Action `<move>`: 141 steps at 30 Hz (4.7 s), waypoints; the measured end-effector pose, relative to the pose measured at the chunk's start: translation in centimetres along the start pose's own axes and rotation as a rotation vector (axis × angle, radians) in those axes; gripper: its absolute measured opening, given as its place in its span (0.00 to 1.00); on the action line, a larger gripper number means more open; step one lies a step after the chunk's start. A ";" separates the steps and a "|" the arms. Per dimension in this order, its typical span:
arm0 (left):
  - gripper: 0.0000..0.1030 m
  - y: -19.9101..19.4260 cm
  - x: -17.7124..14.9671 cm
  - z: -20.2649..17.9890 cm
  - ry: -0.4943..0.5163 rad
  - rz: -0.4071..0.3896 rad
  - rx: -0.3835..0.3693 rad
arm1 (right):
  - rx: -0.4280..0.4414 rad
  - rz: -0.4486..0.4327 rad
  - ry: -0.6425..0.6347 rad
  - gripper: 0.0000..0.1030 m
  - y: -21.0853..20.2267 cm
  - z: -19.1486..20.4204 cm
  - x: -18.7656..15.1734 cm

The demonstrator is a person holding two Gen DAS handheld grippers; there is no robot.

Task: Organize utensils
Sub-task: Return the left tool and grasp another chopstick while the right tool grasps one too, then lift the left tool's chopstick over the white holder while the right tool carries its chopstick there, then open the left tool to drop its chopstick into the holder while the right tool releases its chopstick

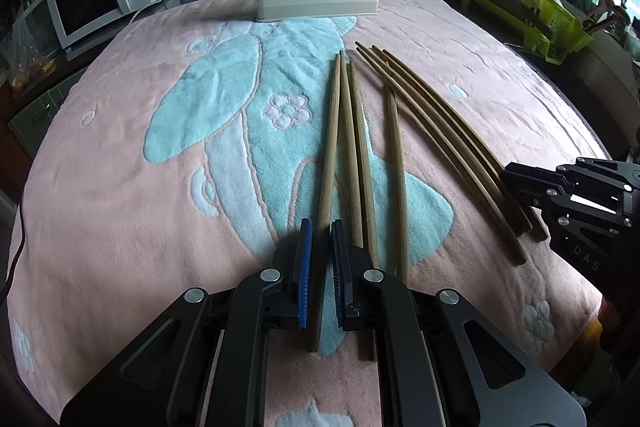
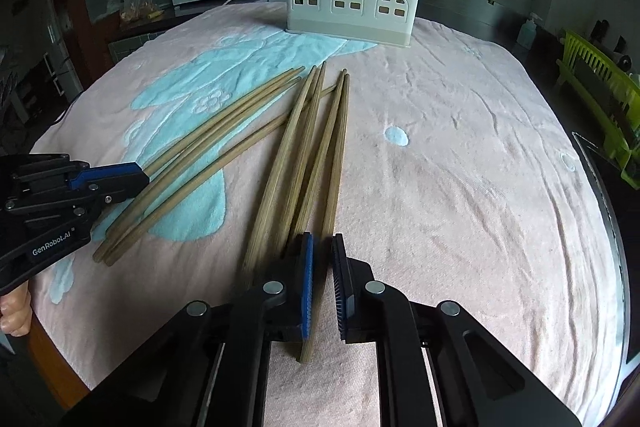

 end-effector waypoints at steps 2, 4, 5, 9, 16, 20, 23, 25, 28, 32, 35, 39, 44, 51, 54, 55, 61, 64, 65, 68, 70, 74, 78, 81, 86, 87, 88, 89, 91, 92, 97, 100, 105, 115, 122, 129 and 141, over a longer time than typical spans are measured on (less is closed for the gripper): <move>0.08 0.0 0.0 -0.2 0.011 -0.003 0.012 | 0.001 -0.007 0.005 0.08 -0.2 -0.2 0.0; 0.08 -0.1 0.0 -0.1 0.004 -0.003 0.007 | -0.002 -0.016 0.006 0.08 -0.7 -0.4 -0.1; 0.07 -0.1 0.1 0.0 -0.003 -0.003 0.000 | -0.002 -0.025 0.006 0.08 -1.1 -0.5 -0.1; 0.06 -0.4 0.0 -0.2 0.004 -0.011 -0.018 | -0.001 -0.069 0.004 0.07 -2.9 -0.6 0.1; 0.08 -0.1 -0.1 -0.4 0.012 0.004 -0.022 | 0.011 -0.054 0.010 0.07 -2.2 -0.6 0.3; 0.08 0.0 -0.2 -0.4 0.023 0.010 -0.012 | 0.034 -0.024 0.030 0.07 -0.8 -1.0 -0.1; 0.08 0.0 -0.1 -0.4 0.024 0.015 -0.013 | 0.057 -0.006 0.046 0.07 0.0 -1.3 -0.2; 0.08 0.0 -0.1 -0.4 0.023 0.016 -0.015 | 0.067 -0.011 0.051 0.08 0.0 -1.4 -0.2; 0.09 0.0 -0.1 -0.4 0.023 0.019 -0.011 | 0.065 -0.014 0.048 0.09 0.0 -1.4 -0.1; 0.09 0.0 -0.2 -0.4 0.022 0.021 -0.012 | 0.076 -0.020 0.060 0.10 0.0 -1.4 -0.3; 0.09 0.0 -0.2 -0.5 0.031 0.021 -0.004 | 0.056 -0.023 0.051 0.07 0.0 -1.3 -0.3; 0.07 -0.1 -0.2 -0.6 0.036 0.022 -0.006 | 0.064 -0.031 0.066 0.07 -0.2 -1.5 -0.3; 0.06 -0.7 -0.2 -0.6 0.038 0.003 -0.015 | 0.058 -0.058 0.066 0.07 -1.3 -1.4 -0.4; 0.06 -2.6 0.3 0.1 0.011 -0.067 -0.021 | 0.040 -0.117 0.060 0.07 -3.3 -1.4 0.0; 0.06 -3.7 0.6 0.1 0.005 -0.117 -0.026 | 0.040 -0.137 0.060 0.07 -4.0 -1.4 0.3; 0.06 -4.1 0.8 0.1 0.003 -0.135 -0.030 | 0.042 -0.146 0.063 0.07 -4.2 -1.5 0.4; 0.05 -5.9 2.1 0.6 -0.038 -0.226 -0.052 | 0.047 -0.200 0.055 0.07 -6.0 -1.6 1.9; 0.05 -6.7 2.9 0.8 -0.051 -0.264 -0.059 | 0.044 -0.231 0.051 0.07 -7.0 -1.6 2.8; 0.05 -6.9 3.0 0.8 -0.051 -0.271 -0.056 | 0.043 -0.239 0.050 0.07 -7.2 -1.6 3.1; 0.05 -7.3 3.5 0.8 -0.054 -0.290 -0.055 | 0.041 -0.264 0.046 0.07 -7.9 -1.6 3.8; 0.05 -7.5 3.9 0.8 -0.051 -0.297 -0.054 | 0.041 -0.274 0.042 0.07 -8.2 -1.6 4.2; 0.05 -7.7 4.6 0.8 -0.046 -0.302 -0.063 | 0.043 -0.287 0.034 0.07 -8.7 -1.6 5.0; 0.05 -8.1 5.7 1.0 -0.043 -0.311 -0.063 | 0.054 -0.298 0.019 0.07 -9.4 -1.6 6.3; 0.05 -9.0 6.9 1.4 -0.048 -0.331 -0.073 | 0.066 -0.301 0.010 0.07 -9.8 -2.0 7.7; 0.05 -10.5 9.4 2.0 -0.046 -0.363 -0.066 | 0.101 -0.304 -0.008 0.07 -10.9 -3.0 10.7; 0.05 -10.7 9.8 2.0 -0.044 -0.365 -0.068 | 0.107 -0.302 -0.013 0.07 -11.1 -3.2 11.4; 0.05 -10.9 10.4 2.1 -0.046 -0.368 -0.069 | 0.107 -0.298 -0.021 0.07 -11.3 -3.4 12.0; 0.05 -11.1 10.9 2.2 -0.048 -0.371 -0.071 | 0.106 -0.296 -0.027 0.07 -11.5 -3.5 12.7; 0.05 -11.6 12.0 2.6 -0.053 -0.378 -0.074 | 0.099 -0.300 -0.041 0.07 -12.2 -3.9 14.1; 0.05 -11.9 12.4 2.6 -0.054 -0.381 -0.078 | 0.097 -0.300 -0.047 0.07 -12.4 -4.0 14.6; 0.05 -13.3 15.1 3.2 -0.059 -0.408 -0.092 | 0.103 -0.300 -0.061 0.07 -14.0 -5.1 17.4; 0.05 -14.5 16.9 3.2 -0.053 -0.430 -0.087 | 0.093 -0.301 -0.066 0.07 -14.9 -5.9 19.5; 0.05 -17.1 20.4 3.3 -0.049 -0.494 -0.097 | 0.078 -0.322 -0.063 0.07 -16.7 -7.4 22.5; 0.05 -21.2 27.7 3.9 -0.074 -0.617 -0.092 | 0.033 -0.341 -0.029 0.07 -17.6 -9.9 28.1; 0.05 -21.9 32.1 5.1 -0.109 -0.674 -0.070 | -0.019 -0.309 -0.037 0.07 -15.4 -10.4 31.0; 0.05 -19.7 34.4 5.3 -0.110 -0.659 -0.007 | -0.014 -0.257 -0.033 0.07 -12.5 -10.9 32.0; 0.06 -14.0 34.3 6.7 -0.122 -0.532 -0.066 | 0.008 -0.199 -0.024 0.07 -8.8 -10.7 31.7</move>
Point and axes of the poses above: each gripper's, at about its wrist camera, not at the fingertips, and y roughly the way its jaws point, z to its left, x to its top, the point moved 5 cm from there along y, roughly the way its jaws point, and after that the axes turned 14 degrees about z, right-handed, at the moved point
